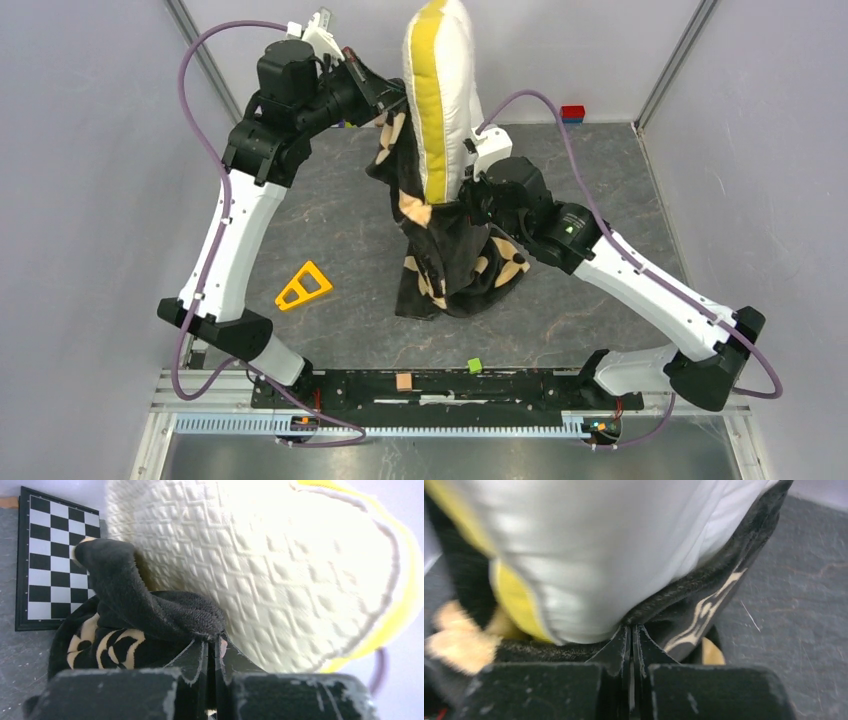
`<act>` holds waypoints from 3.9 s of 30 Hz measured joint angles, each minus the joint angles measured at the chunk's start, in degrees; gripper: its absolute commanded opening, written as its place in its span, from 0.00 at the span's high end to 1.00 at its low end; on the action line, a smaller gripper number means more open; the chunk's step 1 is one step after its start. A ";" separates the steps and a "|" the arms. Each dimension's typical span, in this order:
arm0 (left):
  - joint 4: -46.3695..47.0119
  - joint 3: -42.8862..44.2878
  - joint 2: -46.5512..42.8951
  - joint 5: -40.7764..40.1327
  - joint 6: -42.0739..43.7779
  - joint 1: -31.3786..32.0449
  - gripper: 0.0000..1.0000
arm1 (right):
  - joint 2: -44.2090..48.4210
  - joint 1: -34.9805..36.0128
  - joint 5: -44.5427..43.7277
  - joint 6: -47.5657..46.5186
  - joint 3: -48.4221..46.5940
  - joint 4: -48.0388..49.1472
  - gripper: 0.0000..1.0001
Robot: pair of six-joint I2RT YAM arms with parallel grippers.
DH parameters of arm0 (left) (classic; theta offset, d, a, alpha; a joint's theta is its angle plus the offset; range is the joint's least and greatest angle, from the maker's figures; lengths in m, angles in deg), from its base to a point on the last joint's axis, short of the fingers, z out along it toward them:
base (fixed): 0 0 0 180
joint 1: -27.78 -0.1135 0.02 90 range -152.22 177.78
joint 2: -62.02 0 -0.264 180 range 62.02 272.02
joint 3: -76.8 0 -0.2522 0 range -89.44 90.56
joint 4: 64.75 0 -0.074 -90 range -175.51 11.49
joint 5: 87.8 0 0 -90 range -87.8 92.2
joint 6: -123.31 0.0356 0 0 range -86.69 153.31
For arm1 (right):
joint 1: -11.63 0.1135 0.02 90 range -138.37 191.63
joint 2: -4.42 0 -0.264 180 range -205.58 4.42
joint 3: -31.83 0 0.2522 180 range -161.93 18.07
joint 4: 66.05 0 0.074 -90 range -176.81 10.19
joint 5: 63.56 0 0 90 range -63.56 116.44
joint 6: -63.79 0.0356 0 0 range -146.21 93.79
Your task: Put the pillow into the pillowcase
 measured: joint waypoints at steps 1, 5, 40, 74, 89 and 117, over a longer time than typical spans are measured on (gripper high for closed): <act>-0.02 0.74 -0.11 -0.04 -0.02 0.02 0.98 | -0.02 -0.57 -0.22 -0.13 1.62 0.42 1.00; 1.20 -1.57 -0.37 0.02 -0.04 0.28 0.97 | 0.00 -3.17 -1.09 -0.57 4.76 0.83 1.00; 18.75 -33.97 -9.33 1.90 -0.57 -4.15 0.97 | -27.87 -24.24 20.04 10.78 -19.47 3.54 0.28; 12.20 -5.40 -6.64 -2.32 4.37 2.32 0.97 | -21.20 -24.35 11.69 6.12 -32.41 -0.87 1.00; -2.43 18.21 3.06 -6.40 6.45 14.97 0.97 | -15.23 -35.50 17.57 6.88 -40.46 -1.79 1.00; -3.69 14.01 10.82 0.09 2.34 14.27 0.98 | -12.17 -40.59 22.05 5.86 -41.59 -5.92 1.00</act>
